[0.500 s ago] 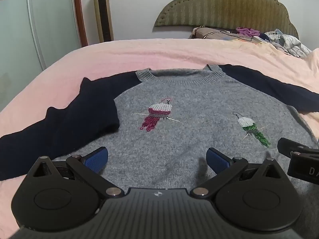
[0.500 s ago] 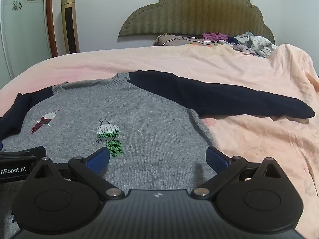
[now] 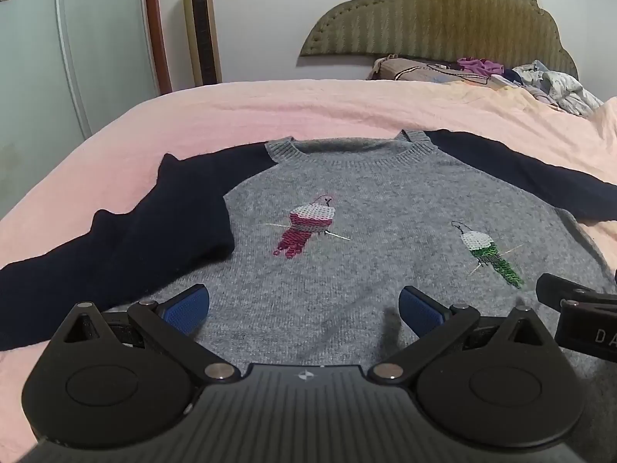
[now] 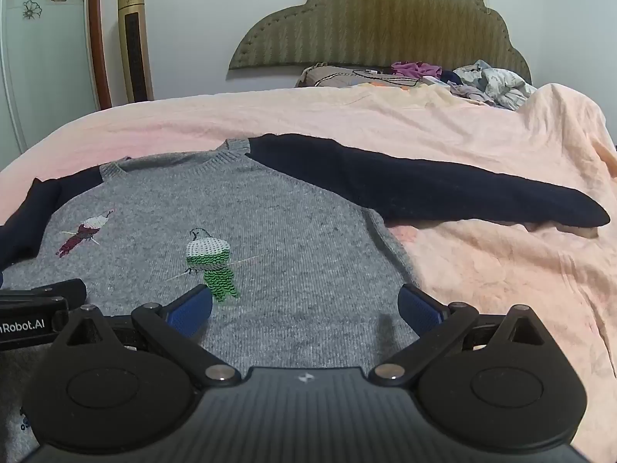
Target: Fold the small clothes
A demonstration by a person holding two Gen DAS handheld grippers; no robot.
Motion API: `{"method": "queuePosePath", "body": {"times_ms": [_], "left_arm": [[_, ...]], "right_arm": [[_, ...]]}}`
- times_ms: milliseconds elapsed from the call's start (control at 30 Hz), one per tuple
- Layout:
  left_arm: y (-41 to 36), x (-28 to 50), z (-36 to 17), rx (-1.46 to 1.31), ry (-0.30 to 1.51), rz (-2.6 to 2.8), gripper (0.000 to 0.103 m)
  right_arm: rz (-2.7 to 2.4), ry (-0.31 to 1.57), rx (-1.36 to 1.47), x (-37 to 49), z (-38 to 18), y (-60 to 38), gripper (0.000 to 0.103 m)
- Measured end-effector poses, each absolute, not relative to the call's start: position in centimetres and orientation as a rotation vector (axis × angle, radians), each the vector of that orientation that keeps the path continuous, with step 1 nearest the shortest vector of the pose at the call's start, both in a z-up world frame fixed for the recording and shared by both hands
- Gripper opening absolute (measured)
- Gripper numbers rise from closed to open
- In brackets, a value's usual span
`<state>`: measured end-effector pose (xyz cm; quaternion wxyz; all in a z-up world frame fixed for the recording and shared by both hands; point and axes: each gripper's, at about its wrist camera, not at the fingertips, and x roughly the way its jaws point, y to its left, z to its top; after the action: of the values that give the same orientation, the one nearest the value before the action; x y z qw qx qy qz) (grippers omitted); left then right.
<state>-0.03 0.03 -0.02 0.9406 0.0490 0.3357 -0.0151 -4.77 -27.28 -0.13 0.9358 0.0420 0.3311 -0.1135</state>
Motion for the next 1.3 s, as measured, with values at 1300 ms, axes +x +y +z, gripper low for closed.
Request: {"method": "queuePosePath", "body": {"times_ms": [1300], "left_arm": [[-0.4, -0.5, 0.7, 0.117, 0.664, -0.024, 0.103]], "right_arm": [[-0.241, 0.68, 0.084, -4.7, -0.1, -27.5, 0.103]]}}
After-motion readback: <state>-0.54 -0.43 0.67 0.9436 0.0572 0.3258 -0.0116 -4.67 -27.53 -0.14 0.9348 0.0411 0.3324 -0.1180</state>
